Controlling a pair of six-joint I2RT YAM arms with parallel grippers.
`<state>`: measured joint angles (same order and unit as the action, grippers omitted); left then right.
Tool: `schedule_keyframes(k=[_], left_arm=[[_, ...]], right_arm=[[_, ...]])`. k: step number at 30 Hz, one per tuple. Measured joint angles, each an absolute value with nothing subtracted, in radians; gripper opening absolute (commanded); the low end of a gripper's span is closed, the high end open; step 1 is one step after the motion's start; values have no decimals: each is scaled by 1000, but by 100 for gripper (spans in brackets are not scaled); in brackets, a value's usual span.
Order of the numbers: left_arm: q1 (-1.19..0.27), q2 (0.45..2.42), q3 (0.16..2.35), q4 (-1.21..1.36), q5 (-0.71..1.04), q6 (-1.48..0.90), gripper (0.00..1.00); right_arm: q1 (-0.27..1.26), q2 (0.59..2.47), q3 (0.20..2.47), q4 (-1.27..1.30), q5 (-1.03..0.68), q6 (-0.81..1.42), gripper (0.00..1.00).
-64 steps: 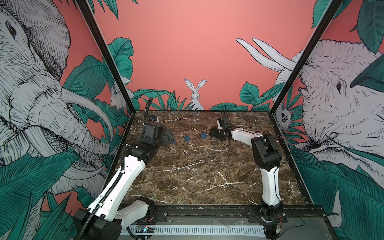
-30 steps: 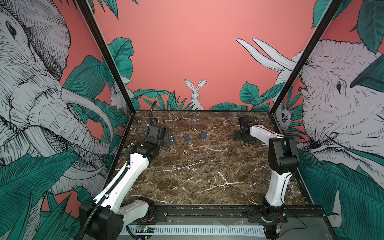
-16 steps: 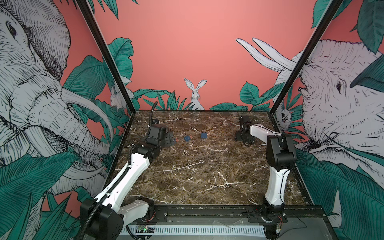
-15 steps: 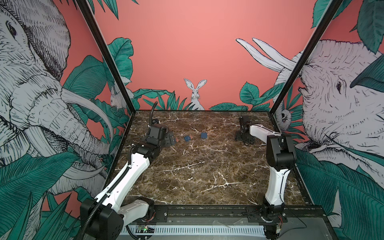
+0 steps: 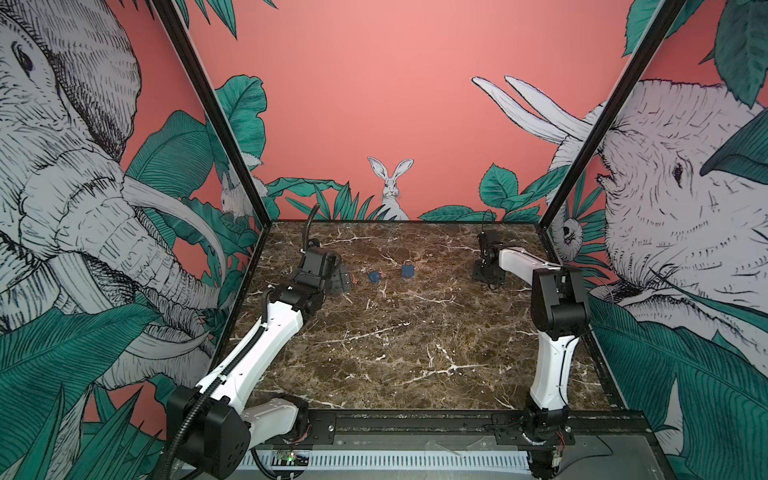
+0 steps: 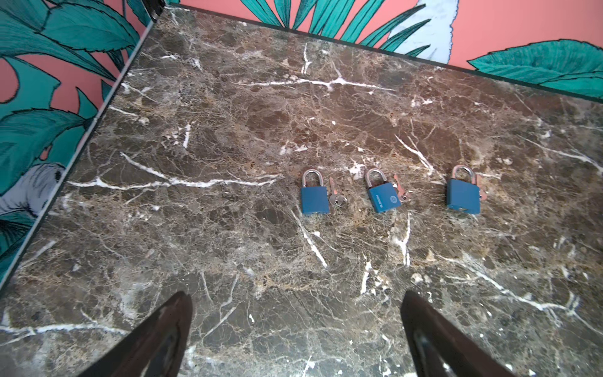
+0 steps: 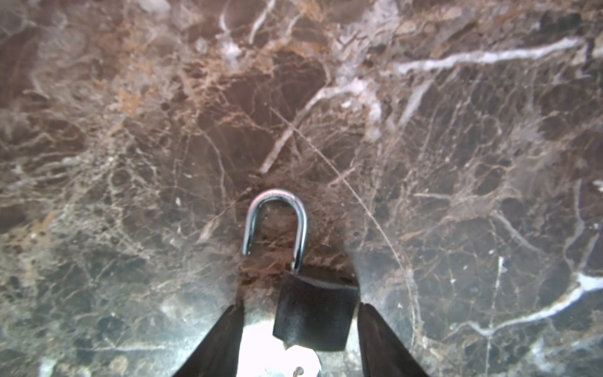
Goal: Lock with the key
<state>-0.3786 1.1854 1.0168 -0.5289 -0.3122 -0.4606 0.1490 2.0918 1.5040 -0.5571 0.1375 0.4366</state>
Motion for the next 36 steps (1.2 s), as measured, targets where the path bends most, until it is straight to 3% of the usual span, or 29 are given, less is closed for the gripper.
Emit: schedule_keyframes(k=[9,14,21,28,36], left_arm=[[-379,1182,1017,-530,-315,-447,99],[-379,1183,1017,-530,-306,-450,99],[-379,1187,1017,-531,-293,-457,99],[-379,1191,1014,-517,-253,-438,99],[-379,1185,1001,-496,-172,-406,99]], right_arm=[[142,2091,1496,-538,107,433,40],[136,2091,1493,-531,85,418,39],[134,2088,1487,-519,61,397,20],[121,2046,1414,-443,-3,354,13],[121,2001,1348,-392,-104,295,12]])
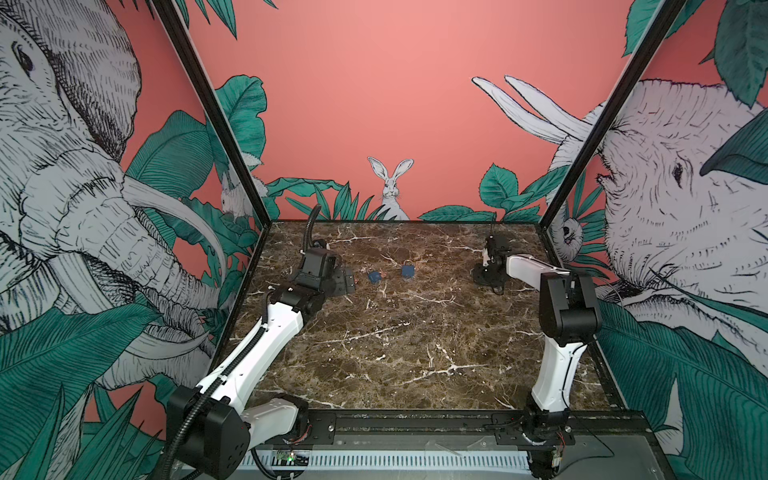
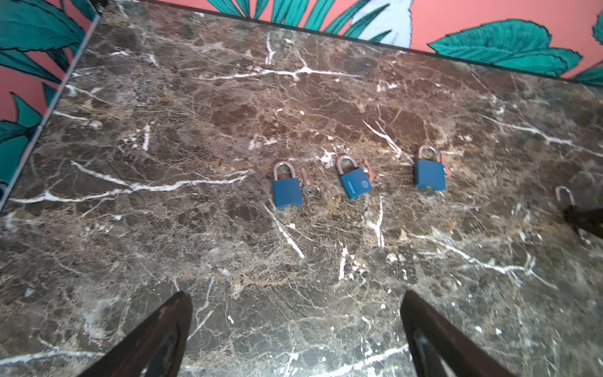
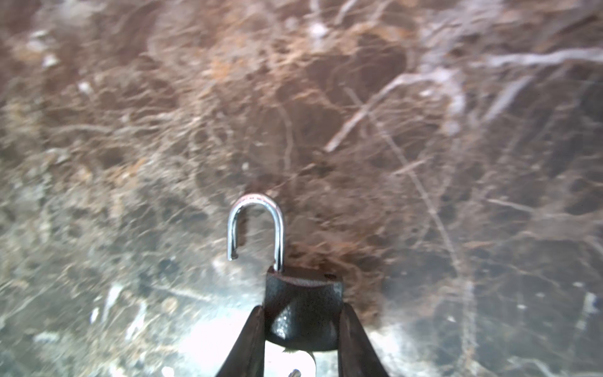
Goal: Lock with the key
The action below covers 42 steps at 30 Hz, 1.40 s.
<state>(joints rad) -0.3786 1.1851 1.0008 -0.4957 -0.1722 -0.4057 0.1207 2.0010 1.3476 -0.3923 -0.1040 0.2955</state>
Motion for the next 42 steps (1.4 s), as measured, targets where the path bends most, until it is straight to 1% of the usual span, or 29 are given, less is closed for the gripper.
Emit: schedule_keyframes(k=[3,8,12,14,15,16,17,23,27,30,38,42], left_arm=[[-379,1198,1010,-496,-138,-398,99],[-379,1210,1014,-490,-70,-376,99],[-379,1199,989,-421,-14,-366,99],[-379,1190,965,-392,19,-364,98],[-379,1190,960,-384,31,-364,96],[-379,1191,953,-373,50,-364,92],[-379,1193,949,-363,70,-364,90],[-379,1280,955,-307,202,-374,83],[-379,1394,972,-284,292,-408,82],[-379,1441,972,-251,350,-445,83],[-379,1475,974,-155,471,-525,81],[-379,1497,973,-120,521,-562,77]], right_arm=[[122,1985,1325,-381,-148,275,10],[130,1925,1243,-345,-231,244,10],[148,1887,1198,-331,-275,220,10],[166,1870,1180,-326,-293,208,10],[177,1862,1174,-326,-297,204,10],[191,1851,1167,-326,-300,198,10],[206,1842,1163,-326,-303,194,10],[309,1784,1156,-323,-329,176,10],[382,1740,1150,-324,-343,175,10],[434,1719,1150,-323,-350,176,10],[589,1704,1153,-314,-381,176,10],[644,1704,1164,-308,-393,175,10]])
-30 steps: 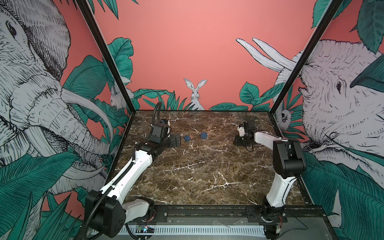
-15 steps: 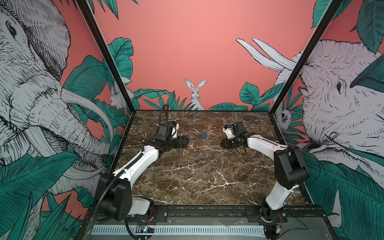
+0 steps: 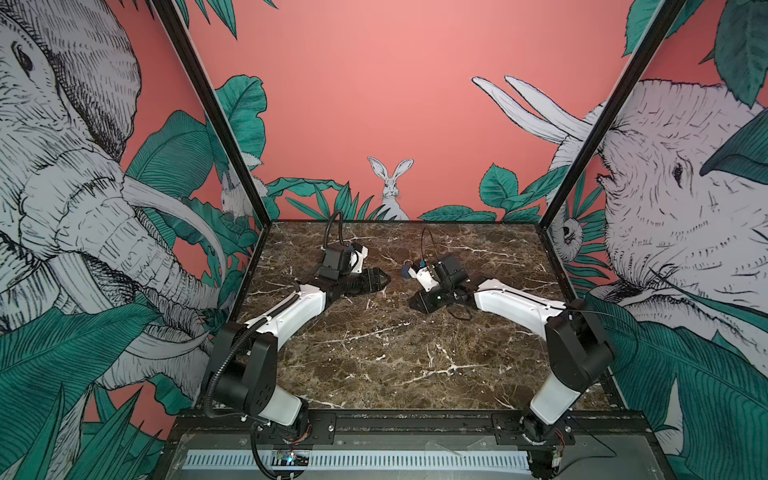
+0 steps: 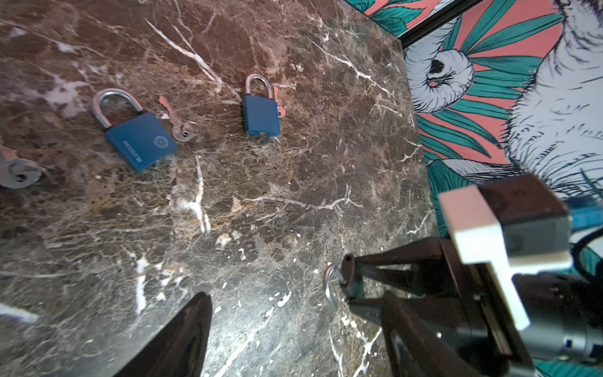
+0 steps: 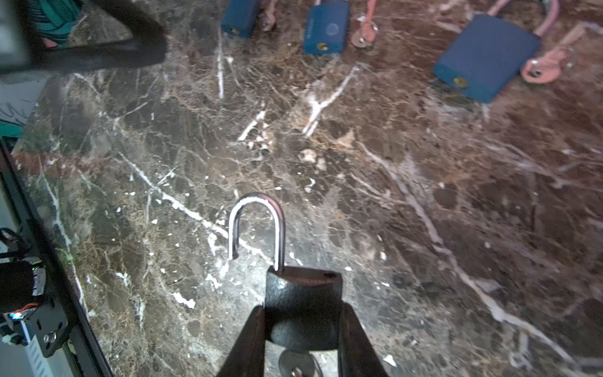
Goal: Lock with the key
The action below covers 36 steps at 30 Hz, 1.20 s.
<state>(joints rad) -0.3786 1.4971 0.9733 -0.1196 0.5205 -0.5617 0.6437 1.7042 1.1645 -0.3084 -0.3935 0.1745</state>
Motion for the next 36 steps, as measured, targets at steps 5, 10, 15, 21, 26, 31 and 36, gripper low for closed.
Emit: schedule_keyframes(k=[5,10,15,21,26,31,36], left_arm=[[-379,1498,961,-73,561,-593,73],[-381,1500,933,-24,603,-627,67],[-391,1519,915,23,633,-665,56],[-407,1546,906,83,656,-718,45],[-416,1550,906,90,666,-730,44],[-423,1564,906,93,672,-734,40],[-425,1570,906,96,673,-739,35]], right_arm=[[660,1704,1184,-298,-398,175,10],[665,1704,1196,-295,-395,175,10],[677,1704,1196,-295,-379,175,10],[681,1704,1196,-288,-371,176,10],[682,1705,1205,-283,-370,180,10],[685,1705,1225,-273,-370,180,10],[688,1705,1229,-266,-370,183,10]])
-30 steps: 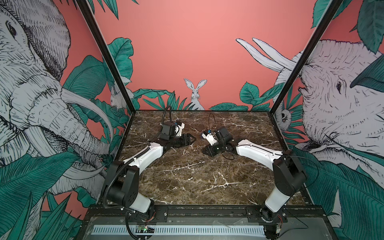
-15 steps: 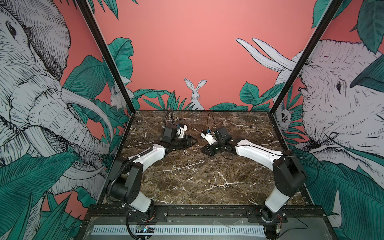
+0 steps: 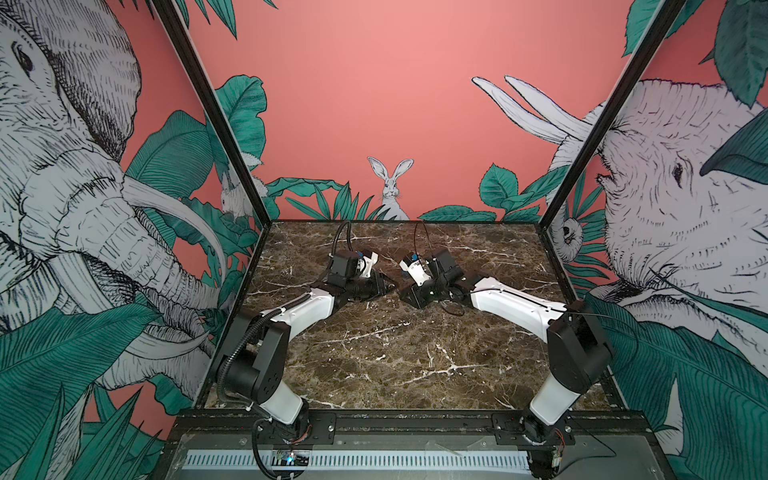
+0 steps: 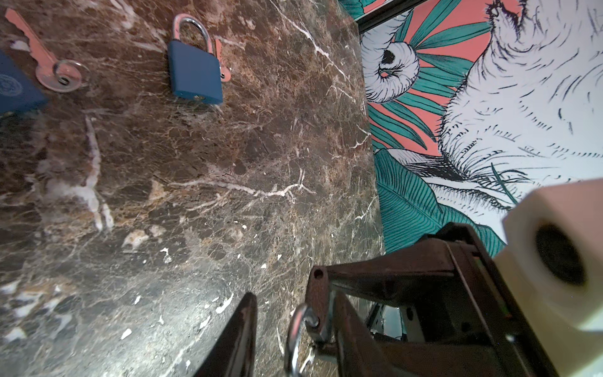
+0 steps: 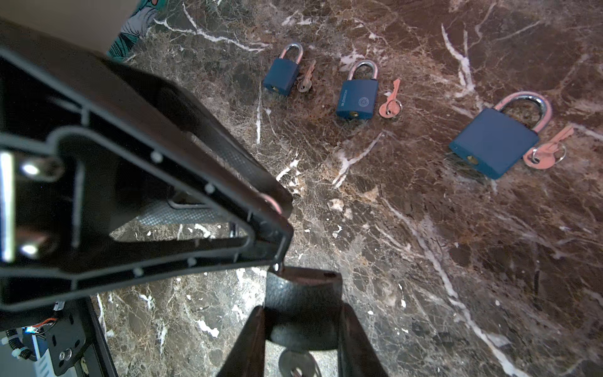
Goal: Lock with the key
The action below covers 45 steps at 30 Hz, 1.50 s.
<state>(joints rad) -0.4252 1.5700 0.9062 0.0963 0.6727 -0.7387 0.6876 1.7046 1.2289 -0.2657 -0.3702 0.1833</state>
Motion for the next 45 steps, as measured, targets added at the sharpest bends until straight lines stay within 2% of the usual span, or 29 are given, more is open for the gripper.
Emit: schedule_keyframes(k=[10,33,39,45], left_arm=[[-425,1570,906,99,670,-741,28],[-425,1570,906,123,673,-748,6],[-425,1570,907,131,672,-752,1],[-426,1569,908,133,665,-753,0]], right_arm=[[688,1706,1229,-266,-369,187,10],[689,1717,1232,-266,-370,191,11],[691,1723,1243,-273,-361,192,18],[692,1723,1243,-274,-353,195,37]])
